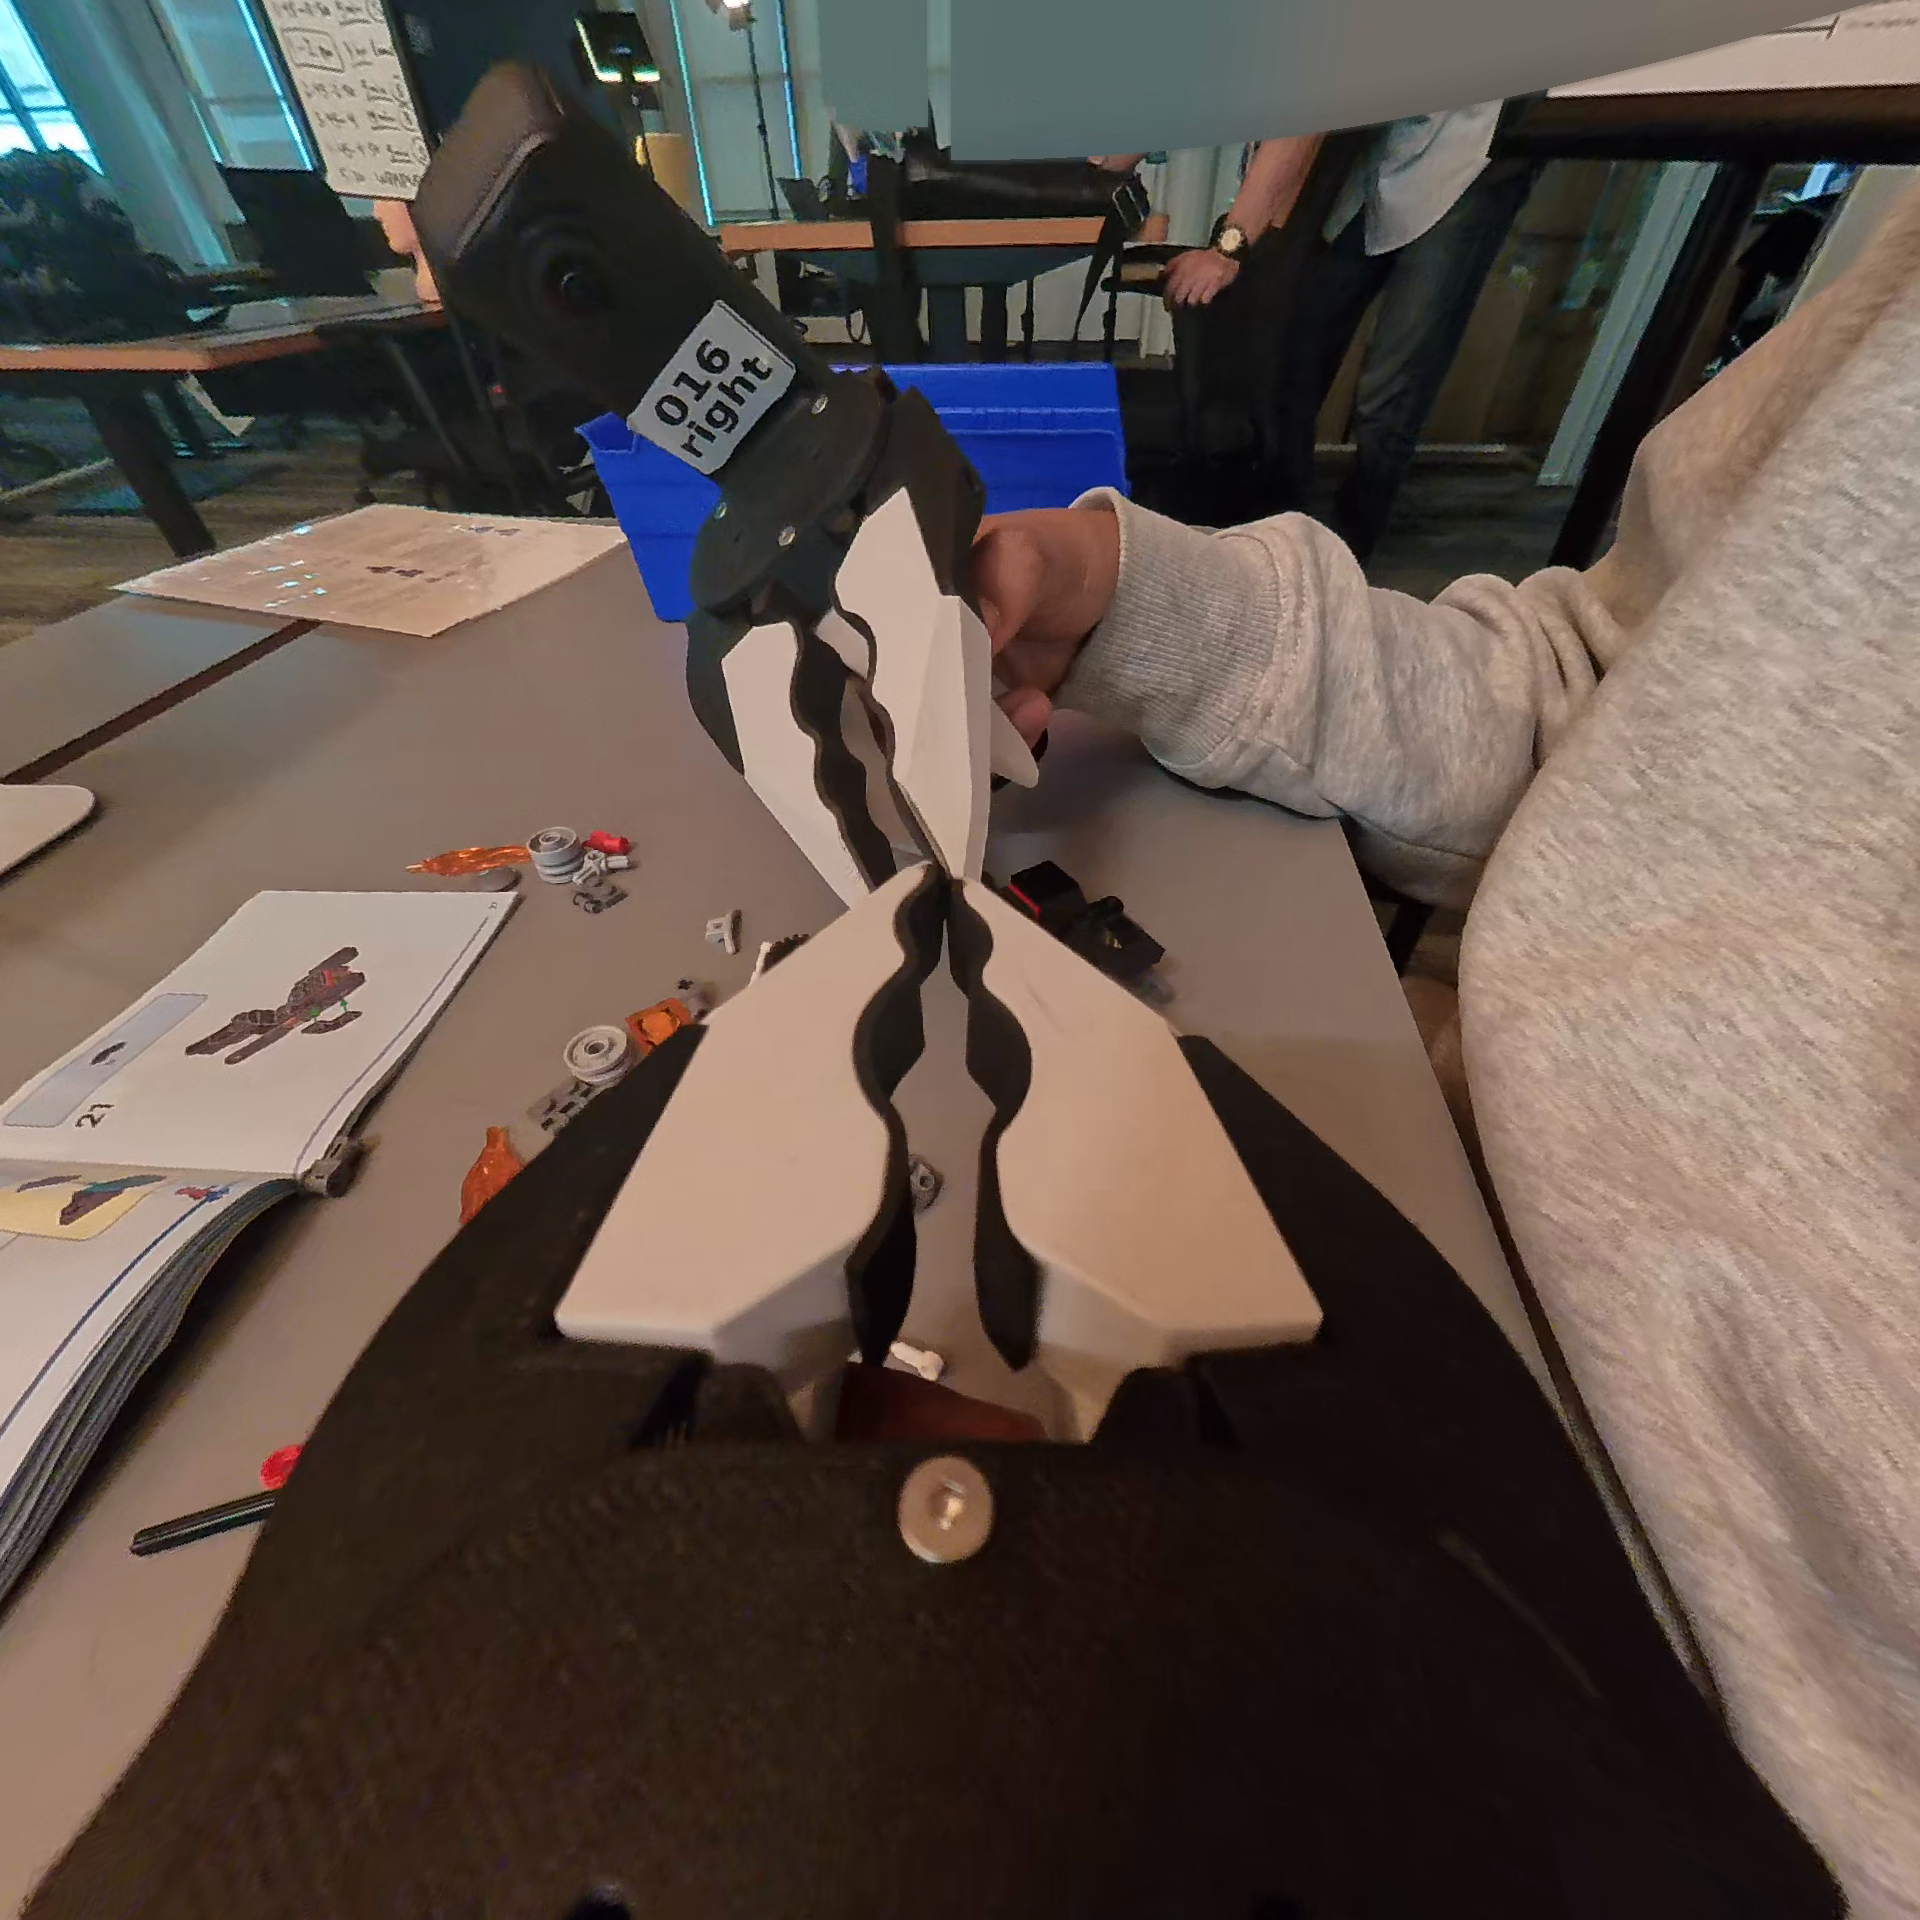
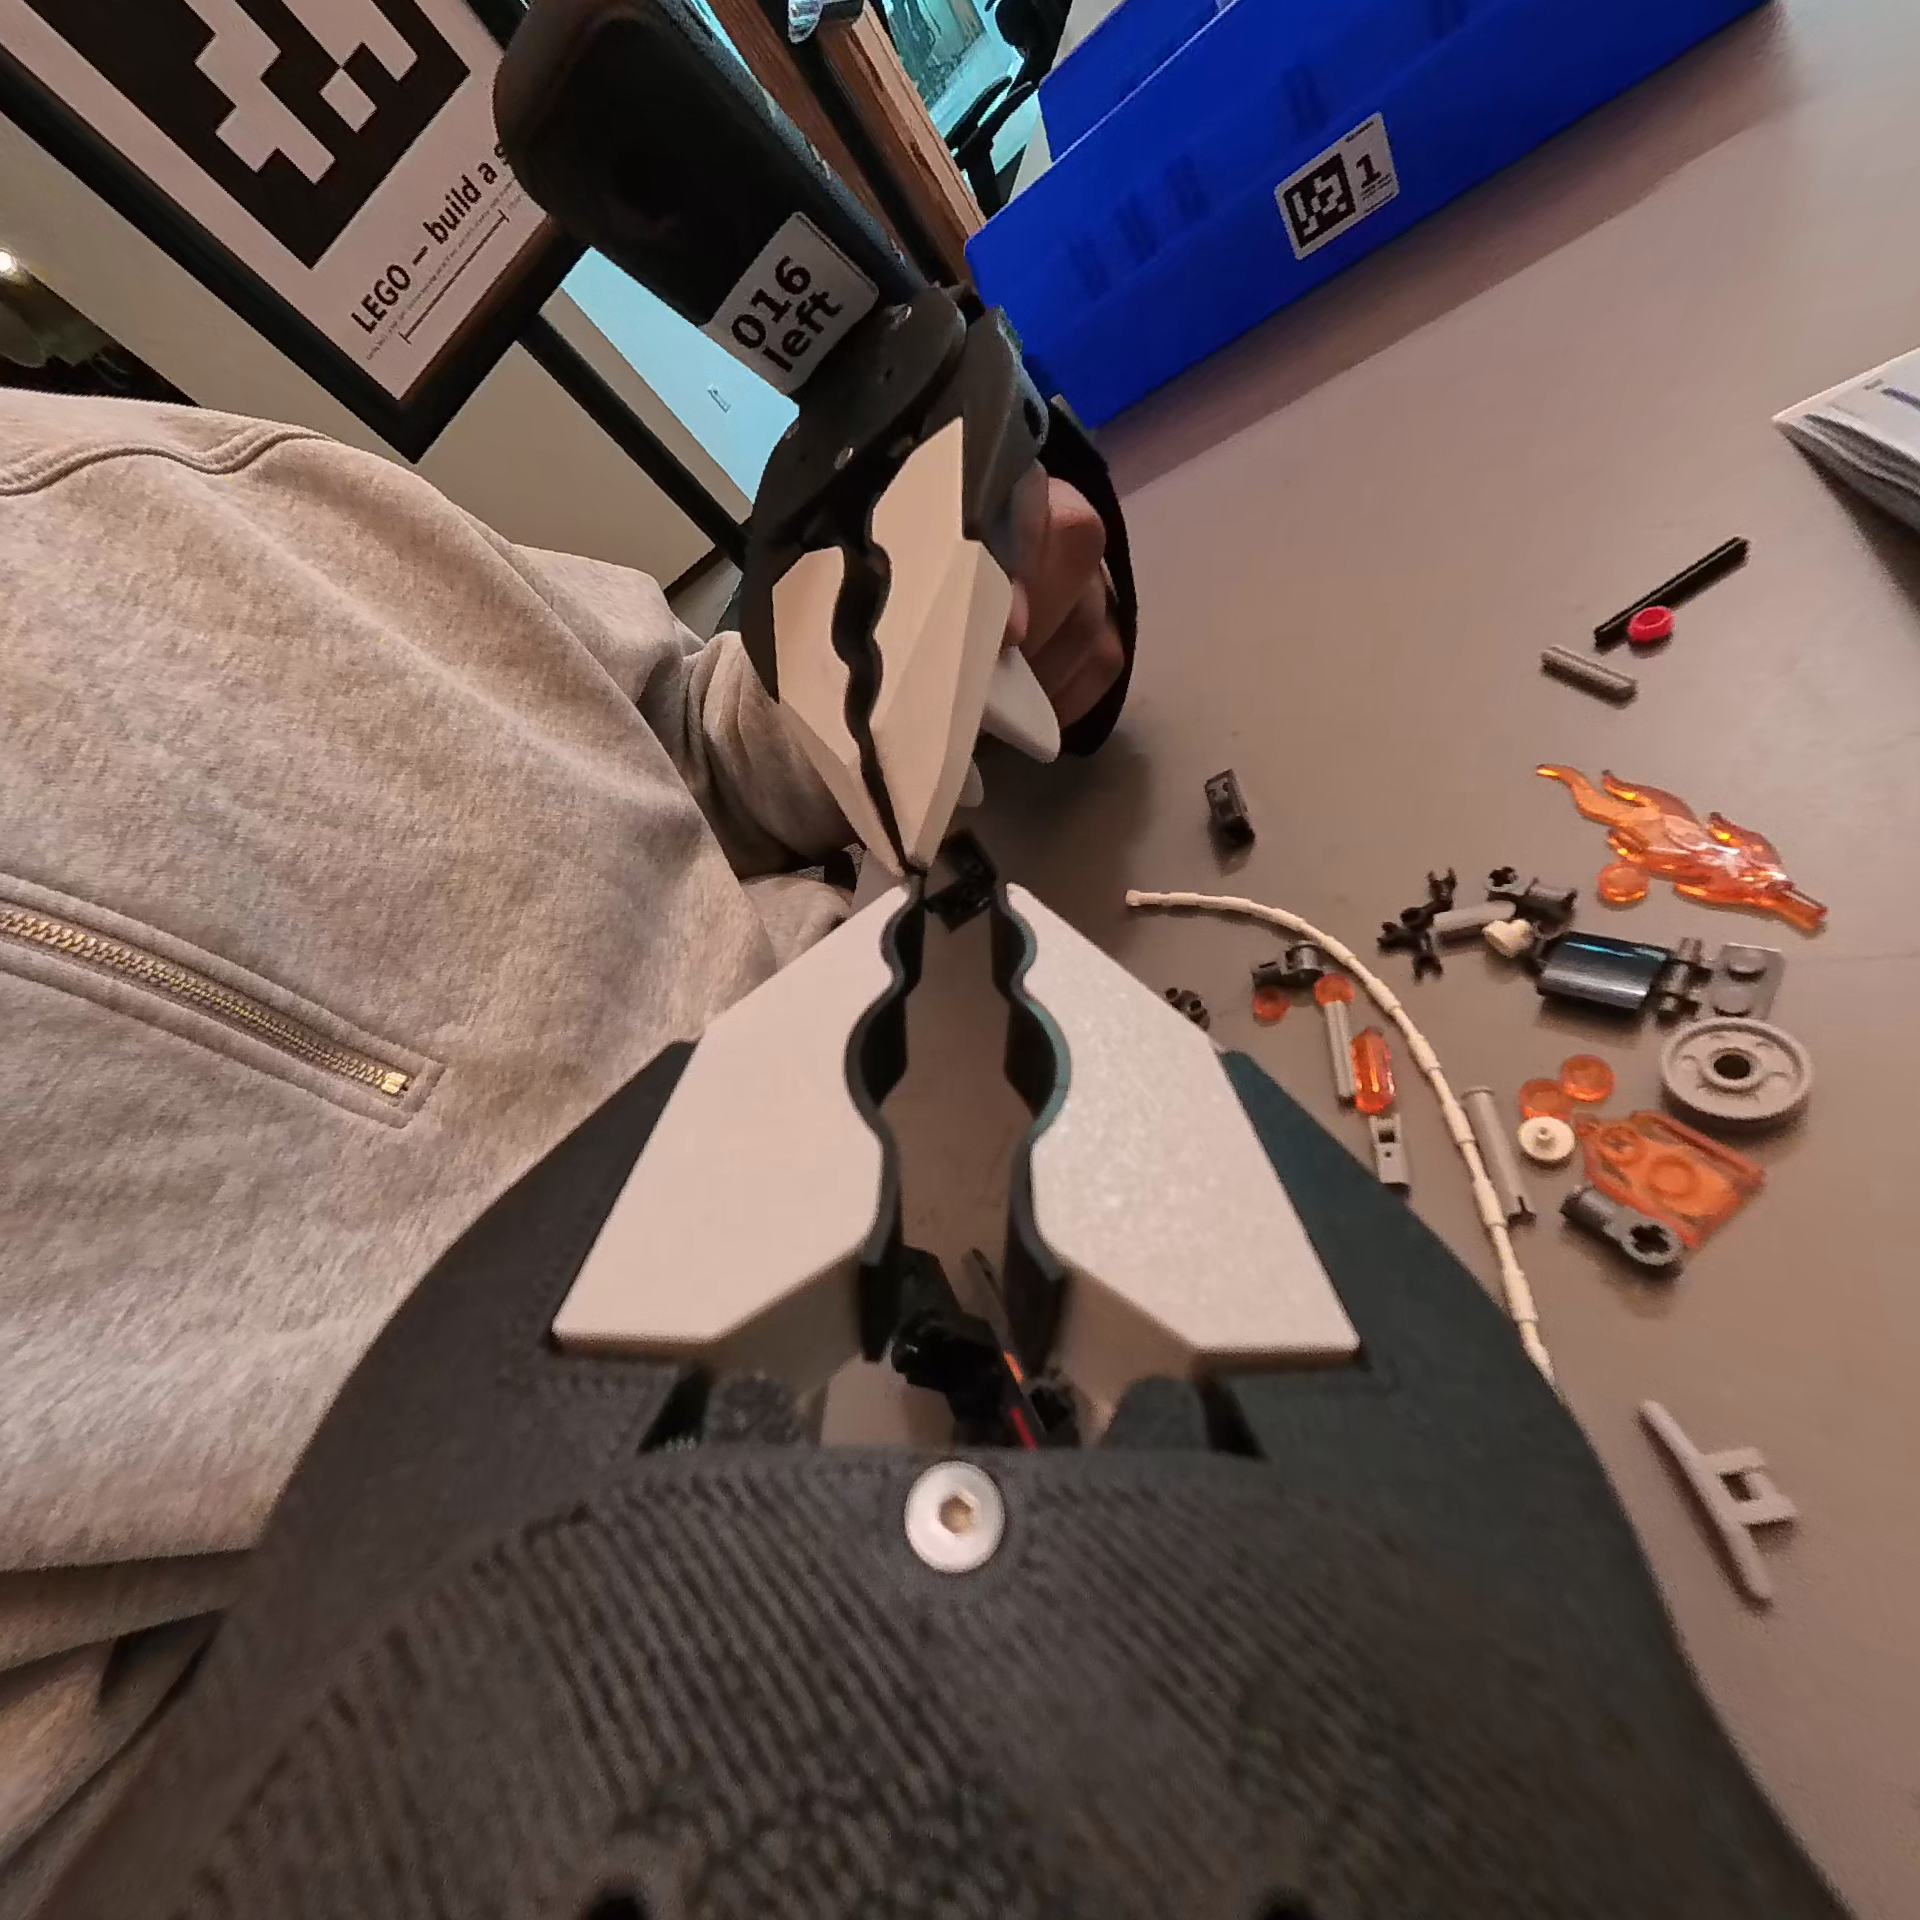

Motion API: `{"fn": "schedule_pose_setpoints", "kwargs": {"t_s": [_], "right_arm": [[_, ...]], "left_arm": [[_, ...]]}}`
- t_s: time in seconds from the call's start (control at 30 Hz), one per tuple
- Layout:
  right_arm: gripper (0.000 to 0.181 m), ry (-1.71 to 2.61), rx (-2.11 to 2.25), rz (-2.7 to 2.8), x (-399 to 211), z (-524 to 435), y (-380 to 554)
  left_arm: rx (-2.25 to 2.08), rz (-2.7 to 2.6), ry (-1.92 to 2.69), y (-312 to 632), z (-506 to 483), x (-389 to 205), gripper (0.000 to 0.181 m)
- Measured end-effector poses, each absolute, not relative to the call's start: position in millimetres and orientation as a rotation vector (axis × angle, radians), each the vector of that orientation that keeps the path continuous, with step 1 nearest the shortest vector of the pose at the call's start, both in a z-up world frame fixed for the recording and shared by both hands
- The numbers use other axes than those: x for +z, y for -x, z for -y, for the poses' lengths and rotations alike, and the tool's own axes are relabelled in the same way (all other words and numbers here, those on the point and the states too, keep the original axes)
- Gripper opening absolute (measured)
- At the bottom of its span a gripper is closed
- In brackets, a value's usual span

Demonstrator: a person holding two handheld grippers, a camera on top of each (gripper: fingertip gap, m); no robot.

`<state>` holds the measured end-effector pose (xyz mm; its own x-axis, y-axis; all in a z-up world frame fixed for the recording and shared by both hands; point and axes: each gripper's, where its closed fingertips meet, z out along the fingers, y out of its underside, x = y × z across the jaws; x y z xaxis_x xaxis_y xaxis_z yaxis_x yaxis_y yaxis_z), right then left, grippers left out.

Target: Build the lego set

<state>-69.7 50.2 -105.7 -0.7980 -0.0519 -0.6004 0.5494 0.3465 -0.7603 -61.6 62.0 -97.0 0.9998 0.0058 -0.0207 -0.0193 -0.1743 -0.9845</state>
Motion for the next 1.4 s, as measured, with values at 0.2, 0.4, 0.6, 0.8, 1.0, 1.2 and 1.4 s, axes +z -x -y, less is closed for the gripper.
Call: {"fn": "schedule_pose_setpoints", "kwargs": {"t_s": [0.2, 0.4, 0.6, 0.8, 1.0, 1.2, 1.4], "right_arm": [[0.011, -0.436, -1.469, -2.075, -106.2, -51.0, 69.6], [0.011, -0.441, -1.468, -2.058, -105.3, -53.5, 69.6], [0.011, -0.445, -1.451, -2.052, -106.9, -53.3, 68.4], [0.015, -0.471, -1.589, -2.111, -99.4, -53.4, 85.0], [0.03, -0.423, -2.035, -2.815, -80.2, -70.2, 138.6], [0.031, -0.095, -2.048, -3.317, -82.6, -49.0, 134.2], [0.027, -0.103, -1.993, -3.341, -88.7, -25.8, 127.1]], "left_arm": [[0.042, 0.009, 1.746, 65.3, -61.9, -97.3, 0.019], [0.058, 0.01, 1.776, 68.3, -60.3, -102.9, 0.03], [0.099, -0.033, 1.816, 65.3, -61.8, -109.4, 0.005], [0.01, 0.086, 1.789, 74.8, -58.9, -106.2, 0.003], [-0.353, 0.505, 1.579, 110.8, -42.9, -99.8, 0.003], [-0.544, 0.683, 1.333, 132.5, -24.6, -88.8, 0.002], [-0.527, 0.668, 1.368, 126.4, -34.0, -91.2, 0.002]]}}
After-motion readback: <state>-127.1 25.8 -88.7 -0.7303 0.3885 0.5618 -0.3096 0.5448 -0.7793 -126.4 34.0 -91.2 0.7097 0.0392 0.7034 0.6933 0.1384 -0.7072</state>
